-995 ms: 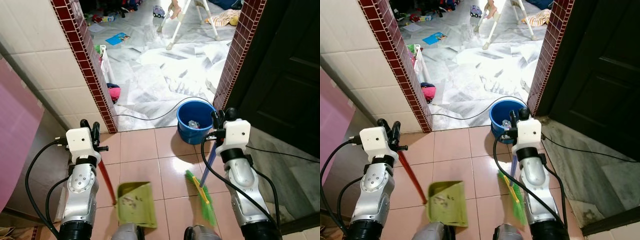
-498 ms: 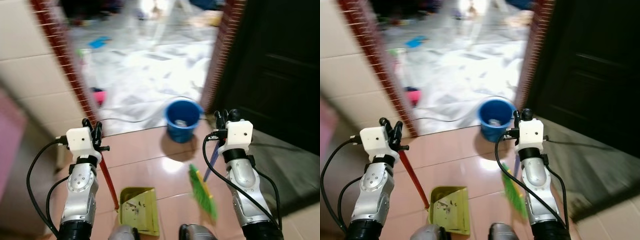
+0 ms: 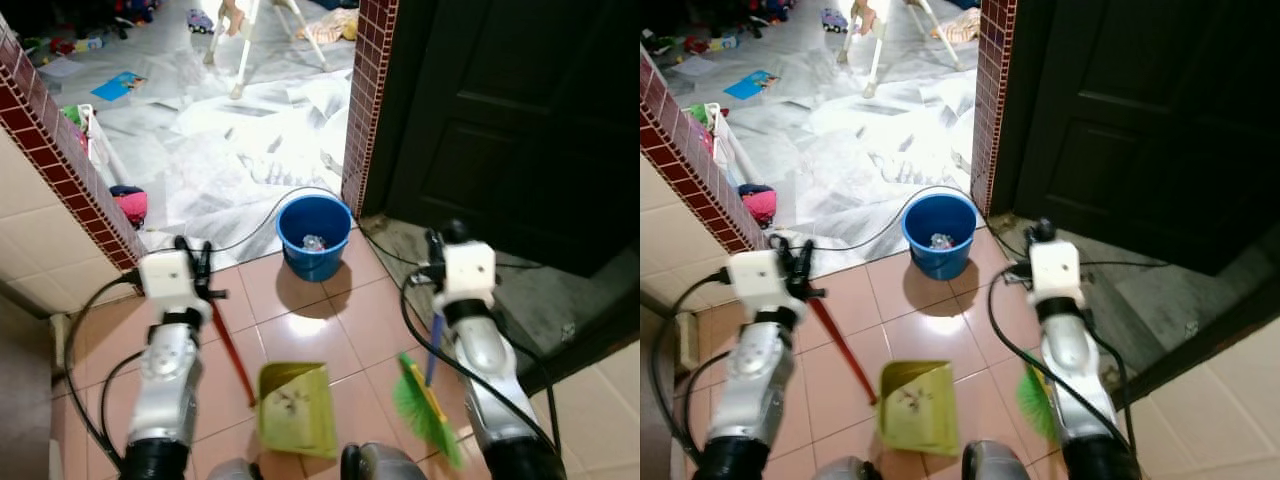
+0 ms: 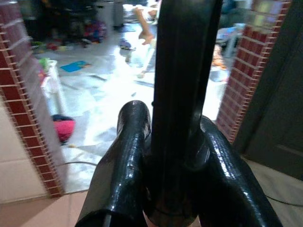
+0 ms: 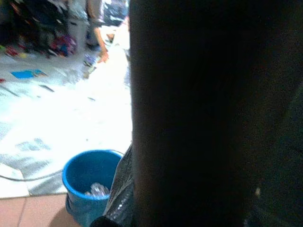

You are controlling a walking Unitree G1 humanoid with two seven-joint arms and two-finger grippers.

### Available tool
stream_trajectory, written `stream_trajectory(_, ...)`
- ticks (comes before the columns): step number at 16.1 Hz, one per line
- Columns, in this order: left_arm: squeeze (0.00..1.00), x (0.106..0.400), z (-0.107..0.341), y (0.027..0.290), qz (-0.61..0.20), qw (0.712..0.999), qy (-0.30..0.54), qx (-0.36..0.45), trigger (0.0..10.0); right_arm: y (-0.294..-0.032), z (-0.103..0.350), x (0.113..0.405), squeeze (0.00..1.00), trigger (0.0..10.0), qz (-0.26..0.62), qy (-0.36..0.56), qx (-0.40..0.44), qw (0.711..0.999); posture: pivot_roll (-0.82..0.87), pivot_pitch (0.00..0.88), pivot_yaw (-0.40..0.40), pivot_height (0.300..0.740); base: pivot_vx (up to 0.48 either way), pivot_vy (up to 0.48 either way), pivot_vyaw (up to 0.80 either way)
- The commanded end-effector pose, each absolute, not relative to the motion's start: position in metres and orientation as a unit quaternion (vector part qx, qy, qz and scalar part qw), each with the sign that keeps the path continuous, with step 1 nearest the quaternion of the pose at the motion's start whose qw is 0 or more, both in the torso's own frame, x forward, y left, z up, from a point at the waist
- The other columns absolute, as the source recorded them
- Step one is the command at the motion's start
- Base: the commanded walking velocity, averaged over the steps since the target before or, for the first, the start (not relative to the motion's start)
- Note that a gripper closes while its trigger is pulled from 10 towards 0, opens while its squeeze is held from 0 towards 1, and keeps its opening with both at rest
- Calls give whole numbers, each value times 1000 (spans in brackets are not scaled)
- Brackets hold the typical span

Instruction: Sweep floor

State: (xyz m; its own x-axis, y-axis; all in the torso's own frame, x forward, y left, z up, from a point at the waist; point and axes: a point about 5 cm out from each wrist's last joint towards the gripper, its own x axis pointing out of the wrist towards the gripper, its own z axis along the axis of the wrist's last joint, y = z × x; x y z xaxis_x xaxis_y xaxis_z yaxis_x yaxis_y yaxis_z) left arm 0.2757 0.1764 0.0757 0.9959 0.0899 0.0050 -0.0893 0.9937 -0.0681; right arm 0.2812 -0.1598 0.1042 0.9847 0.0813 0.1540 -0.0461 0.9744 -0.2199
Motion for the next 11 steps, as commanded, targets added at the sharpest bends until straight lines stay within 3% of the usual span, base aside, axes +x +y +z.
stream_trajectory(1,0,284,91,174,43,998,-32,-36,10000,-158,115,287,0,10000,46,-108,-106,987,-85,0,64,740,0,-480,0)
stream_trajectory(3,0,286,97,175,48,997,-42,-34,10000,-154,121,289,0,10000,63,-121,-114,984,-81,0,67,740,0,-420,0)
stream_trajectory(11,0,284,96,178,105,993,-37,-32,10000,-149,121,289,0,10000,95,-119,-111,982,-82,0,55,740,0,0,0)
